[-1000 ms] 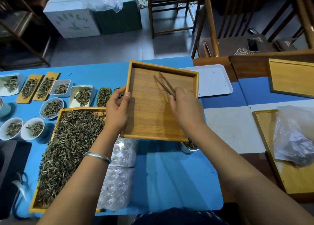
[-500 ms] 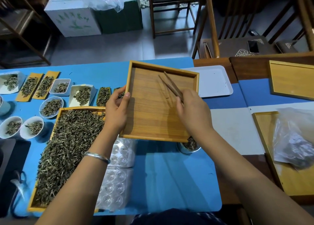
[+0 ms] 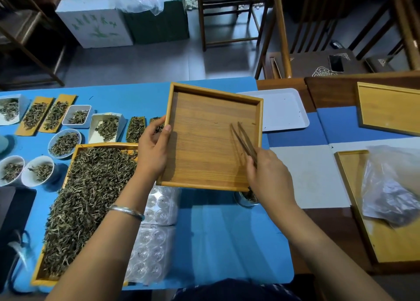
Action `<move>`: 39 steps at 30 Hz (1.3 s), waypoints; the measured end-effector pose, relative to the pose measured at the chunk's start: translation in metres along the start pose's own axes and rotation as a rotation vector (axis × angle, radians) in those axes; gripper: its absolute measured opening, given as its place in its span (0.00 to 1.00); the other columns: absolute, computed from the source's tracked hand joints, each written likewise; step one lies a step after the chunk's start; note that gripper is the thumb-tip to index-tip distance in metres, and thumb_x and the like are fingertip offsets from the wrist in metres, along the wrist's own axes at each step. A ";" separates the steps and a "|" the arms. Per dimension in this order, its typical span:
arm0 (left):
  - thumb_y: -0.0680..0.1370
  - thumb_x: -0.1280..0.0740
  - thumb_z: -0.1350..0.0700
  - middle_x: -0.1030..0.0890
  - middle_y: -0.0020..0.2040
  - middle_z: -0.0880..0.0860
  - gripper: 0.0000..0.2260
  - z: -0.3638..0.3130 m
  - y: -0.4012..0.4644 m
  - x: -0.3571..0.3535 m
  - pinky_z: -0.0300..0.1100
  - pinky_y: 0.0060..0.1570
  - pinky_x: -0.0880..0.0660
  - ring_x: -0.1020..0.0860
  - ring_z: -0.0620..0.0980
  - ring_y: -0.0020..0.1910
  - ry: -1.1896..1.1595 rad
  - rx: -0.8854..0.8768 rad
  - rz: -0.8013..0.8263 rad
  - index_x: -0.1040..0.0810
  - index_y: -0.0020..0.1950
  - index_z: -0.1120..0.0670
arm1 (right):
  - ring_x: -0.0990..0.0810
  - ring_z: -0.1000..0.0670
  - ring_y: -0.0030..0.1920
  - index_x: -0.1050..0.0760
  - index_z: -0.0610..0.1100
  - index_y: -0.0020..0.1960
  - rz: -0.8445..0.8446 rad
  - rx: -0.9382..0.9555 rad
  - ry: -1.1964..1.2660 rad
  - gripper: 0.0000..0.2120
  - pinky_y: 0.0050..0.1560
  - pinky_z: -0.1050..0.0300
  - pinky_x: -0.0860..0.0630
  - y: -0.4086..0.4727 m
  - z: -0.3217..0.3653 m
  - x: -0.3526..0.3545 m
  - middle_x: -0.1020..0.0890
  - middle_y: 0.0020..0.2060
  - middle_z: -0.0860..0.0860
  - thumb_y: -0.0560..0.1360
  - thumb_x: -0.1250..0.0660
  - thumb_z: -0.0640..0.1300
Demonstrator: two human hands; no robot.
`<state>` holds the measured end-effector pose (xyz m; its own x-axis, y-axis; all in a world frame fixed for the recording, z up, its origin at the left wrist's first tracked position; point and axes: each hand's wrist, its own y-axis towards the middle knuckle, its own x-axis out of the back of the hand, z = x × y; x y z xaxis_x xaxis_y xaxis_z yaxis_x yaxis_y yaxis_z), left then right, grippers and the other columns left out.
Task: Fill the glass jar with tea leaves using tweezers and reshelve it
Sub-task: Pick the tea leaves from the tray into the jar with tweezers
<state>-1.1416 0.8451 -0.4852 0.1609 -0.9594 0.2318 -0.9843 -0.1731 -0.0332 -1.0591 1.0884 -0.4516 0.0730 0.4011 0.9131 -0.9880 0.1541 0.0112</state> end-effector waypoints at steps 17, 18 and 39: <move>0.81 0.36 0.48 0.17 0.52 0.47 0.07 0.001 0.002 0.000 0.38 0.44 0.22 0.18 0.43 0.49 -0.024 -0.018 0.027 0.24 0.58 0.40 | 0.25 0.44 0.36 0.29 0.38 0.47 -0.102 -0.121 0.005 0.09 0.32 0.57 0.38 0.019 -0.006 0.002 0.24 0.40 0.44 0.79 0.42 0.44; 0.81 0.36 0.49 0.17 0.52 0.47 0.08 0.001 0.002 0.000 0.37 0.44 0.22 0.18 0.42 0.48 -0.023 -0.017 0.026 0.24 0.59 0.41 | 0.26 0.44 0.36 0.30 0.38 0.47 -0.097 -0.125 -0.005 0.09 0.32 0.57 0.38 0.015 -0.006 0.001 0.25 0.40 0.45 0.79 0.42 0.44; 0.82 0.37 0.50 0.18 0.47 0.43 0.11 0.000 0.000 -0.002 0.30 0.38 0.24 0.19 0.35 0.43 0.004 -0.026 0.007 0.25 0.64 0.49 | 0.20 0.40 0.40 0.27 0.40 0.53 0.108 -0.117 0.008 0.10 0.34 0.49 0.27 -0.082 -0.011 0.009 0.21 0.45 0.44 0.78 0.39 0.46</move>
<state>-1.1417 0.8467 -0.4860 0.1536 -0.9596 0.2356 -0.9870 -0.1603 -0.0091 -0.9762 1.0892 -0.4488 -0.0312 0.4277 0.9034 -0.9675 0.2139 -0.1346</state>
